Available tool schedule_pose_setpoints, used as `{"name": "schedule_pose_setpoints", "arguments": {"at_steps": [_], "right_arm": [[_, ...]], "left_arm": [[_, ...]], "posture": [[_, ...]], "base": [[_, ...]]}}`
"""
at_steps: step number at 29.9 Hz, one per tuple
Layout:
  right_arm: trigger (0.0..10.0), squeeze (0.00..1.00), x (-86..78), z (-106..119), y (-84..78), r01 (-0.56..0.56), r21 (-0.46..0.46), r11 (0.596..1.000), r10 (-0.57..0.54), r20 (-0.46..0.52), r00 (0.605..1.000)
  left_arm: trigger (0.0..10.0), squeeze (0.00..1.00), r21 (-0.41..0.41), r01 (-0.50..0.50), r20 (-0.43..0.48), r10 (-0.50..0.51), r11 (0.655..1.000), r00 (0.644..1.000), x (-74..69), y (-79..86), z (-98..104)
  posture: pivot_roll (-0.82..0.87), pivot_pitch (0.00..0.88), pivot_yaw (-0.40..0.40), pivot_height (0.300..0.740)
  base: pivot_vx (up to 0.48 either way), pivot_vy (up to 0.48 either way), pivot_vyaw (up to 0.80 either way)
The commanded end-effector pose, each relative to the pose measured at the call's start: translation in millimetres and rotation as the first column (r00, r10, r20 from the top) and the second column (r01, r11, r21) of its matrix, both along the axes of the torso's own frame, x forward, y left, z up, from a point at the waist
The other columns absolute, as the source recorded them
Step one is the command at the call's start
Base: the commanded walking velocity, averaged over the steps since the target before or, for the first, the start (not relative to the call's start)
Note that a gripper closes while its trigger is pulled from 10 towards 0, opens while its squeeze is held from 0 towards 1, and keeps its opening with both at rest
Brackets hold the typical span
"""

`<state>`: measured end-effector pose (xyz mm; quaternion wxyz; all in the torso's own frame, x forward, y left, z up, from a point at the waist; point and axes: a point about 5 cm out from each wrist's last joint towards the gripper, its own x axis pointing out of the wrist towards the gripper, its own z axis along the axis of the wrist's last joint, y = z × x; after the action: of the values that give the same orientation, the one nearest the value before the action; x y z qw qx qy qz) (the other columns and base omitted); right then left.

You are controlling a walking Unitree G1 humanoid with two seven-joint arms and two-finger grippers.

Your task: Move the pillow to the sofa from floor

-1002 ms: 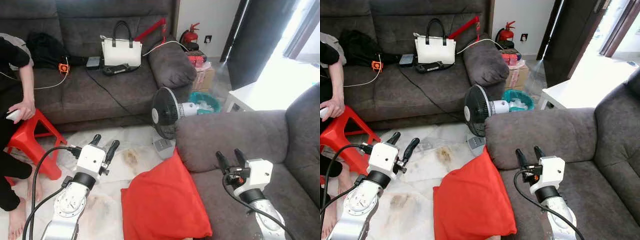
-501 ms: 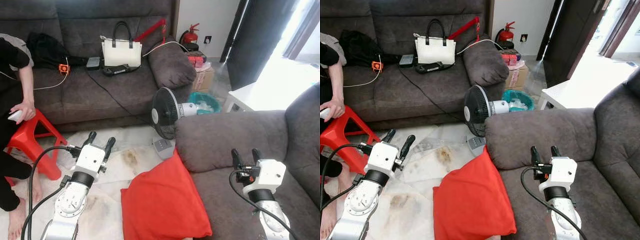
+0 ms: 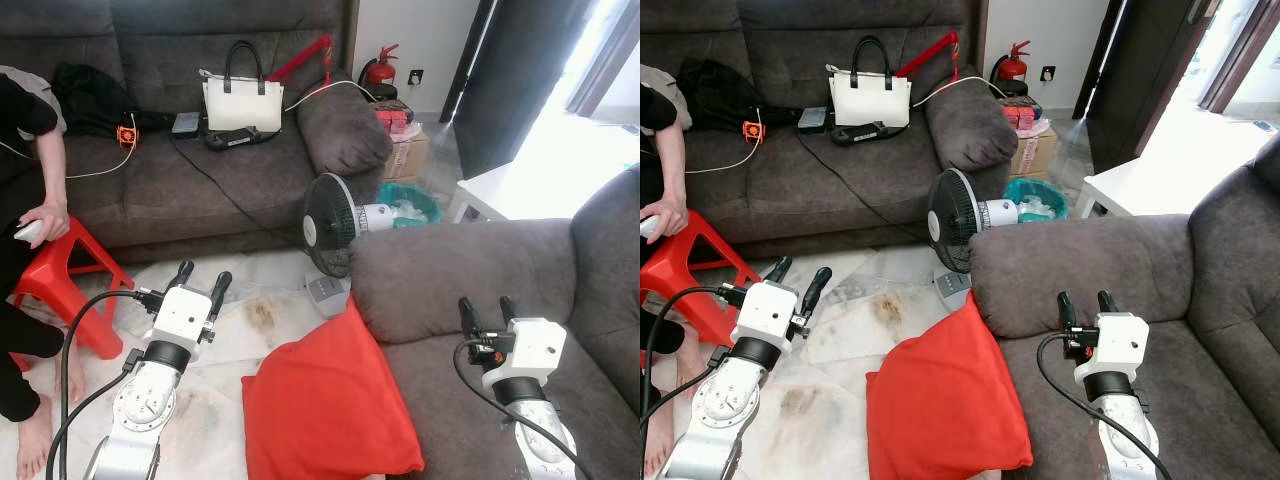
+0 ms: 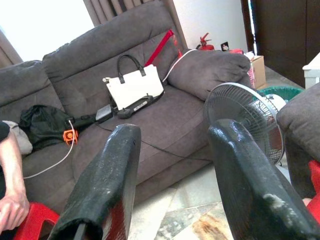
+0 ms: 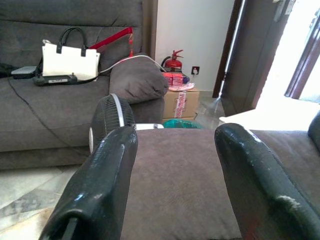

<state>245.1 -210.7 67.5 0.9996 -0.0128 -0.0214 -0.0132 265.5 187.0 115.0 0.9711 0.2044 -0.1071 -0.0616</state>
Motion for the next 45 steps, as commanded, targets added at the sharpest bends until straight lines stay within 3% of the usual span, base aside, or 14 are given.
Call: {"name": "schedule_pose_setpoints", "arguments": {"at_steps": [1,4,22,45], "right_arm": [[10.0,0.0,1.4,-2.7,-0.3,-0.003,-0.005,1.0,0.003,-0.023,1.0],[10.0,0.0,2.3,-3.9,1.4,-0.011,-0.005,1.0,0.011,-0.032,0.999],[10.0,0.0,4.7,-8.1,9.3,-0.047,0.011,0.999,0.047,-0.052,0.998],[10.0,0.0,8.1,-9.9,14.5,-0.092,0.0,0.996,0.092,-0.059,0.994]], "left_arm": [[10.0,0.0,-0.017,0.005,-0.027,-0.006,1.0,1.0,1.2,-1.2,-4.6],[10.0,0.0,-0.019,0.009,-0.033,-0.01,1.0,0.999,0.9,-1.4,-6.0],[10.0,0.0,-0.016,0.031,-0.052,-0.031,0.999,0.998,1.9,-5.2,-9.4],[10.0,0.0,-0.023,0.011,-0.079,-0.013,1.0,0.997,-1.5,-1.6,-17.5]], "posture": [[0.12,0.057,-0.063,0.74],[0.12,0.054,-0.062,0.74],[0.13,0.043,-0.06,0.631],[0.13,0.055,-0.074,0.631]], "base": [[0.0,0.0,0.0],[0.0,0.0,0.0],[0.0,0.0,0.0],[0.0,0.0,0.0]]}}
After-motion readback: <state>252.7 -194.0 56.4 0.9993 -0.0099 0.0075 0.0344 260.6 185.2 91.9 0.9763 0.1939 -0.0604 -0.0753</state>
